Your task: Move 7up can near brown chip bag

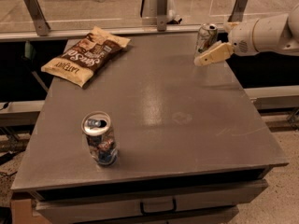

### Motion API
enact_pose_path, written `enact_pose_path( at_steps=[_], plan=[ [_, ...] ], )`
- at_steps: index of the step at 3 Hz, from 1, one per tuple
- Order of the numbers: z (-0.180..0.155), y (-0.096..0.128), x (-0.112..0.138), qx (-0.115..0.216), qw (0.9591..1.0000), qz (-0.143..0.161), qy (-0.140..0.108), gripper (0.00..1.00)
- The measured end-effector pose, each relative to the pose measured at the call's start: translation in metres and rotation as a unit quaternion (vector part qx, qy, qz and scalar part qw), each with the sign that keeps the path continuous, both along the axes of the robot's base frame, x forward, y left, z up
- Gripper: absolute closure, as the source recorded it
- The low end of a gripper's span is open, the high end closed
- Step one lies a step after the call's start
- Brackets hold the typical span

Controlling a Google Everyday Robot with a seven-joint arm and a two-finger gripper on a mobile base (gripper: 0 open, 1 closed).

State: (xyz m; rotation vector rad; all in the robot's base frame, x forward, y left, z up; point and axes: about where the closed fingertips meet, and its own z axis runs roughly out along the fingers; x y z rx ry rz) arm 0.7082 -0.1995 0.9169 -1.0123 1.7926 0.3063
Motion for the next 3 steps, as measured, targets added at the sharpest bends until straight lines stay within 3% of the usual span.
enact_pose_path(
  at_steps=[1,2,3],
  plan=[
    [-0.006,-0.008,0.034,0.027,0.9985,-0.039,-0.027,0.00],
    [-0.012,-0.005,0.061,0.063,0.9956,-0.057,-0.039,0.00],
    [-0.021,-0.009,0.078,0.089,0.9927,-0.073,-0.036,0.16]
  ],
)
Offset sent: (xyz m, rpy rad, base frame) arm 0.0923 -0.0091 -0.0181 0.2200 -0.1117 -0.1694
